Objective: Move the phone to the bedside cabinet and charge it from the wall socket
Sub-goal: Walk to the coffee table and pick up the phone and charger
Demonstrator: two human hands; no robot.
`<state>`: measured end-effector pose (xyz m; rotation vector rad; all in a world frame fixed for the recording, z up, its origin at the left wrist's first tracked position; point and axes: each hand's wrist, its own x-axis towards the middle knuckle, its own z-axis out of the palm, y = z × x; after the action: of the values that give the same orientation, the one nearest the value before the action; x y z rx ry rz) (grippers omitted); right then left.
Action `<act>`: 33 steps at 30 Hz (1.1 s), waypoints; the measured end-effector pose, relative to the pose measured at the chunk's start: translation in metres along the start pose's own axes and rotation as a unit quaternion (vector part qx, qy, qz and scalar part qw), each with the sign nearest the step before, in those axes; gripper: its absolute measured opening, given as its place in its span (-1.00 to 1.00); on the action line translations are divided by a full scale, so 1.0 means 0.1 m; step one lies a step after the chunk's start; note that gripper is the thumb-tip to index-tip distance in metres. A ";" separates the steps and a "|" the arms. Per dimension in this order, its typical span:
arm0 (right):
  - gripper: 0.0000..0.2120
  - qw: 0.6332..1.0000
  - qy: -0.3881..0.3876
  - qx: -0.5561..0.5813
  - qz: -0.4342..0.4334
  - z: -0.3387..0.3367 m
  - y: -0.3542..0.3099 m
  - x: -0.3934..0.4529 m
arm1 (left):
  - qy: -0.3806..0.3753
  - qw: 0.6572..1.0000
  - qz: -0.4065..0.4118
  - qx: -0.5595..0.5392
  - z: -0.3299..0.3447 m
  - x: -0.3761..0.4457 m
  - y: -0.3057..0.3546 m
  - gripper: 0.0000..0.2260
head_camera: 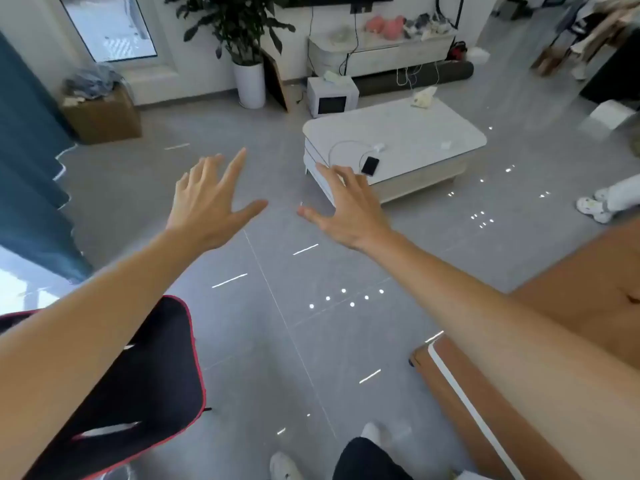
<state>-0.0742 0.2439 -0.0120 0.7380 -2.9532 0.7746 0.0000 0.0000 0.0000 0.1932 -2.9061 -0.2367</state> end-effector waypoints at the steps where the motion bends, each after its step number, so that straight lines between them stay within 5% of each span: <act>1: -0.14 1.000 -0.004 0.002 0.006 0.01 0.07 -0.02 | -0.007 1.000 0.011 -0.007 0.08 0.03 0.08 -0.23; 12: -0.17 0.997 0.005 -0.010 0.076 0.12 1.29 0.26 | -0.084 0.994 0.065 -0.034 0.99 0.83 0.94 -0.25; 33: -0.19 0.993 -0.024 0.015 0.118 -0.09 3.52 2.63 | -0.143 0.988 0.048 -0.040 2.44 3.61 1.93 -0.27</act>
<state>-0.4645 0.4020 -0.1369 0.4168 -3.1181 0.8261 -0.4264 0.1713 -0.1271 0.0038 -3.1710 -0.3940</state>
